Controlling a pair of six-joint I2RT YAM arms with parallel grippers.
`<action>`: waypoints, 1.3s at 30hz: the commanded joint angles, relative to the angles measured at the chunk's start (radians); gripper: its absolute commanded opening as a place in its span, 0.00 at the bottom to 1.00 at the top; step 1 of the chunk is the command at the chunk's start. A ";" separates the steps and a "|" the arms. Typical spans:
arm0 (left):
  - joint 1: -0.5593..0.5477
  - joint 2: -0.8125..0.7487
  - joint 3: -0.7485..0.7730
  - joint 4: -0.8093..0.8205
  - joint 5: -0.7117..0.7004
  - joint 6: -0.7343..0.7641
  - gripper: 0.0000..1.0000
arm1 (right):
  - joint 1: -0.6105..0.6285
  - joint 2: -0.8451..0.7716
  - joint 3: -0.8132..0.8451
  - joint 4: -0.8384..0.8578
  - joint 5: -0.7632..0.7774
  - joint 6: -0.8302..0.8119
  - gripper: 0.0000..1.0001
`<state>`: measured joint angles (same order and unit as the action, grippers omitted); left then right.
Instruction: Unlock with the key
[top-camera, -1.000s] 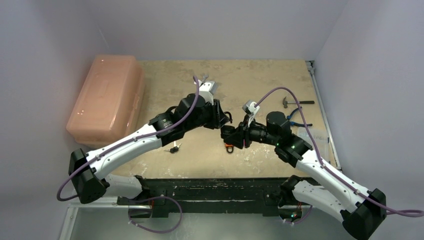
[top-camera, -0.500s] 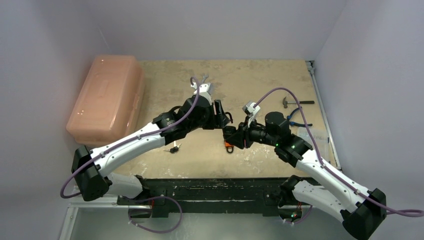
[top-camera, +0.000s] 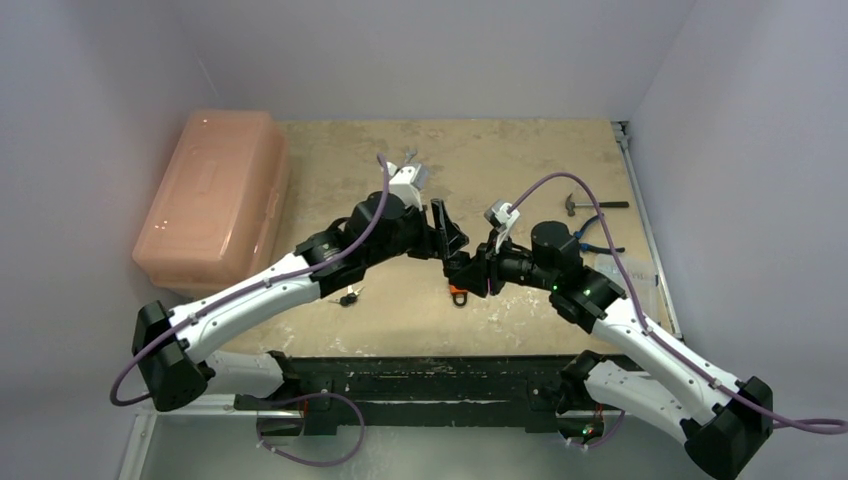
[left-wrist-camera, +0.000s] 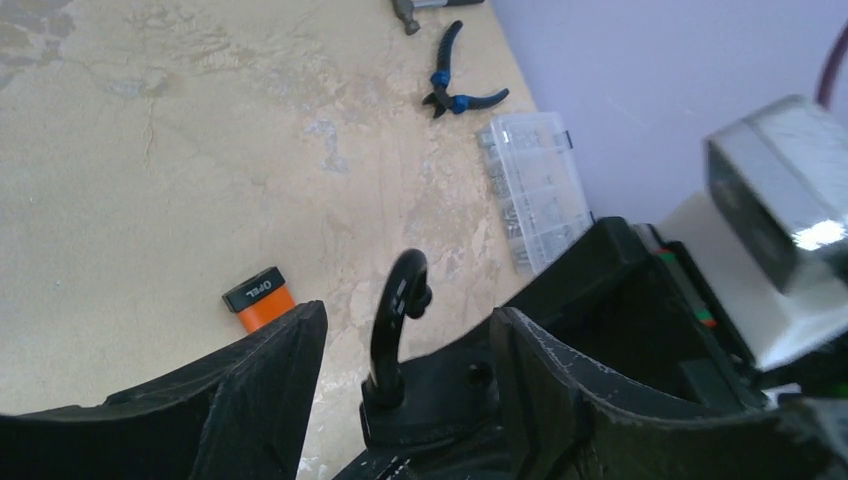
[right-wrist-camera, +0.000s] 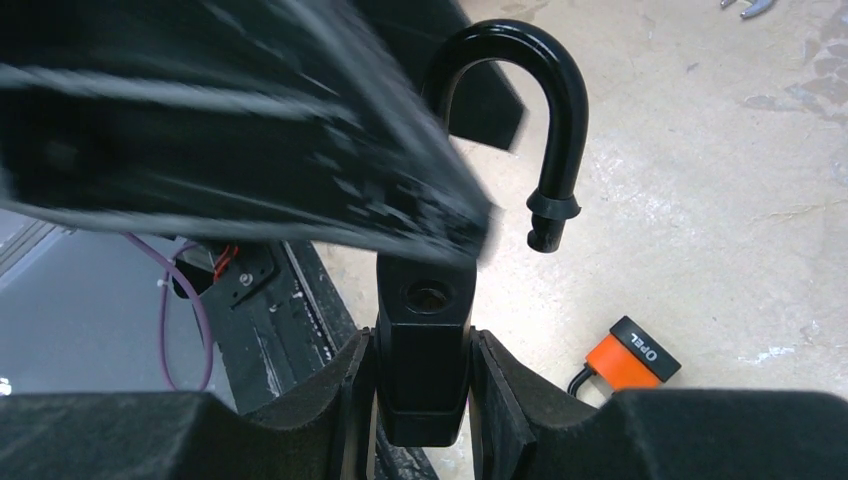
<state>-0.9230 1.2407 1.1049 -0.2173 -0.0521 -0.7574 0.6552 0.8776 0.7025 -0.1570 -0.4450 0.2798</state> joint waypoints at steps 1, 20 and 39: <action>0.002 0.073 0.074 0.007 -0.019 0.011 0.63 | 0.000 -0.015 0.078 0.113 -0.038 0.009 0.00; -0.063 0.293 0.336 -0.408 -0.464 -0.194 0.60 | 0.003 0.011 0.104 0.057 0.034 -0.048 0.00; 0.059 -0.228 -0.013 0.126 0.122 0.235 0.88 | 0.004 -0.046 0.090 0.181 -0.303 0.036 0.00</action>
<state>-0.9142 1.0866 1.1553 -0.2478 -0.2020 -0.6281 0.6556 0.8886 0.7353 -0.1608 -0.5644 0.2684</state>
